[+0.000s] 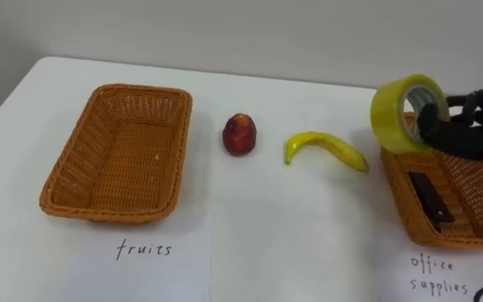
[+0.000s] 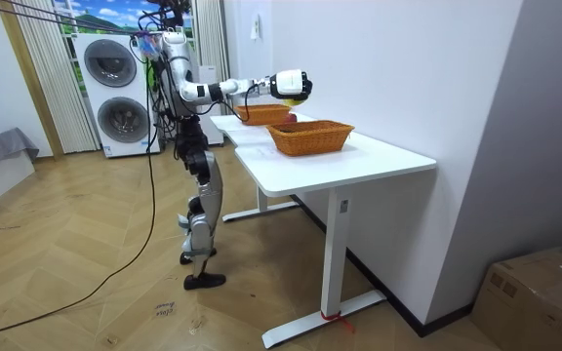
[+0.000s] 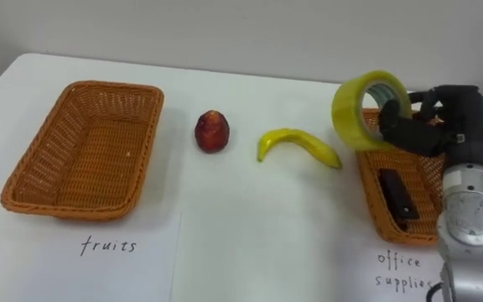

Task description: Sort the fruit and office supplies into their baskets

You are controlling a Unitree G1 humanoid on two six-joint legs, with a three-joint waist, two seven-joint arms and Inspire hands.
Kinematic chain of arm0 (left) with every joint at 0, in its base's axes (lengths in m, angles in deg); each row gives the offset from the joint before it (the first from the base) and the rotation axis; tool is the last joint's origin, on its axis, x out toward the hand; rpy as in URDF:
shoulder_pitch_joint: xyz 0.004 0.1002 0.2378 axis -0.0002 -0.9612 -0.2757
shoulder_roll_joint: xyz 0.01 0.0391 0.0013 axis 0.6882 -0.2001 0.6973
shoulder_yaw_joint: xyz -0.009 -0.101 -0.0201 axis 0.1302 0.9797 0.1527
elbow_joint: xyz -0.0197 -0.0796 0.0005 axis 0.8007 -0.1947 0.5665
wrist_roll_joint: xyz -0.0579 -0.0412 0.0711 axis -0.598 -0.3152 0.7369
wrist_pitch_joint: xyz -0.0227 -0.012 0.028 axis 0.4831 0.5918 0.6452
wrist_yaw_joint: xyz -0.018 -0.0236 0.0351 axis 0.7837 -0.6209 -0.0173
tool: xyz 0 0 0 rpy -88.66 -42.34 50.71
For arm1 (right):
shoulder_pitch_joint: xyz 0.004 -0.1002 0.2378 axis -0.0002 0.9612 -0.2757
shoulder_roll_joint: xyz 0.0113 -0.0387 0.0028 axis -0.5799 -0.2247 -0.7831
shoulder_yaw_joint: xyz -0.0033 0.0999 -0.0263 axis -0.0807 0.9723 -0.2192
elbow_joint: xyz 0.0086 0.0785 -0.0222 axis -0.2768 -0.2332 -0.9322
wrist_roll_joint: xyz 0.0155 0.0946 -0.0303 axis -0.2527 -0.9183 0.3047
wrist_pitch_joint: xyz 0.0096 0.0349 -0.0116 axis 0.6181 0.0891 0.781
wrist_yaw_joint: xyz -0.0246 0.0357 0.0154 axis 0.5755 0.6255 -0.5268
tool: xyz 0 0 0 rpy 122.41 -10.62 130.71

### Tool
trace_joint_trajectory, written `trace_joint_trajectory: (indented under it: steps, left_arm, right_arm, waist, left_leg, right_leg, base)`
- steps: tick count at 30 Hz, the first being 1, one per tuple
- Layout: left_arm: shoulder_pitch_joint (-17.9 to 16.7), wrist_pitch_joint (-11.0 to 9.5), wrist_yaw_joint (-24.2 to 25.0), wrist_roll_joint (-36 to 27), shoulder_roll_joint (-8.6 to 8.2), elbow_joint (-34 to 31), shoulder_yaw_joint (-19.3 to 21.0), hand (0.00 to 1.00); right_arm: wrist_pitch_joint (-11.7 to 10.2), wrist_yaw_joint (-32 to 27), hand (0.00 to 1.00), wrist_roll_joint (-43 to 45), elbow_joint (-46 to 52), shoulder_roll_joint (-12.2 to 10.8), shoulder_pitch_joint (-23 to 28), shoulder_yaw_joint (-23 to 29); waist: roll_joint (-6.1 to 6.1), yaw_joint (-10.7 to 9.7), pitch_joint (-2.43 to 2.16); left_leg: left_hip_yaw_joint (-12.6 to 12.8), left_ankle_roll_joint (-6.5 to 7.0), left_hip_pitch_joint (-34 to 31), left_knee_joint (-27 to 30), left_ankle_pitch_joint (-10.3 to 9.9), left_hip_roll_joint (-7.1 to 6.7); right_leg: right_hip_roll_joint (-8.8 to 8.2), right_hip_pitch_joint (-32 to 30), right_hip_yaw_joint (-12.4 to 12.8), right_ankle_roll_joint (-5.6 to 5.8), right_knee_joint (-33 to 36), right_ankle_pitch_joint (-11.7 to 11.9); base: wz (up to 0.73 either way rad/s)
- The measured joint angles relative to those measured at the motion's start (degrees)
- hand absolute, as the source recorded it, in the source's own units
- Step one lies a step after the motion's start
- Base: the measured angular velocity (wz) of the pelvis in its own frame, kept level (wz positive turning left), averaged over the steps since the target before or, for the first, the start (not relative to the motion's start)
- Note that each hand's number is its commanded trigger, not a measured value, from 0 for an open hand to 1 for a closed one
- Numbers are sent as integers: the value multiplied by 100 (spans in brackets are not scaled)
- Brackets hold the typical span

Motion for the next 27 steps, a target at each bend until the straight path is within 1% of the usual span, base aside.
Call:
trace_joint_trajectory:
  steps: [3, 5, 7, 10, 15, 18, 22, 27]
  left_arm:
    - [1, 36, 9, -1, 1, -13, 40, 0]
    - [0, 68, 24, -3, 0, -14, 49, 0]
    - [-6, 145, 28, -3, -3, -14, 49, 0]
    - [-11, 171, 31, -2, -5, -13, 52, 0]
    - [-11, 243, 35, -14, -5, -3, 56, 0]
    - [-14, 285, 35, -20, -15, 7, 58, 0]
    - [-83, 283, 35, -65, -15, 6, 58, 0]
    - [-95, 263, 35, -67, -16, 6, 57, 0]
  right_arm:
    - [-14, -47, 100, -210, -4, 18, 212, 76]
    - [-14, -75, 100, -302, -9, 18, 332, 108]
    - [-10, -115, 100, -388, -28, 18, 414, 112]
    - [-9, -160, 100, -385, -42, 18, 416, 121]
    - [-1, -306, 100, -531, -108, 19, 415, 198]
    - [110, -310, 100, -564, -140, 19, 416, 283]
    - [125, -316, 100, -734, -205, 29, 415, 351]
    - [125, -360, 100, -731, -312, 31, 417, 351]
  waist:
    - [-14, -2, -16]
    - [-14, -4, -17]
    - [-9, -18, -19]
    - [-12, -108, -24]
    - [-28, -153, -26]
    - [-39, -178, -24]
    - [-49, -208, -26]
    - [-70, -278, -30]
  left_leg:
    - [0, 0, 3, -2, 0, 1]
    - [21, 0, 12, -7, 0, 3]
    - [69, -1, 68, -50, 0, 8]
    - [92, 0, 90, -82, 0, 7]
    - [161, 0, 110, -80, 0, 10]
    - [182, 0, 92, -83, 0, 13]
    - [270, 1, 90, -85, 1, 21]
    - [318, 2, 94, -74, 1, 26]
  right_leg:
    - [-1, 1, -3, 0, 6, 0]
    - [-3, -4, 7, 1, 12, 0]
    - [-3, 4, 27, 1, 22, 0]
    - [-5, 15, 47, 1, 29, 0]
    - [1, -6, 154, 1, 48, 1]
    - [5, -52, 189, 0, 91, 0]
    - [24, -104, 313, 0, 110, 0]
    - [30, -131, 348, 0, 122, 0]
  base:
    - [0]
    - [-5]
    - [-10]
    - [-5]
    - [-8]
    - [-5]
    - [-11]
    - [-5]
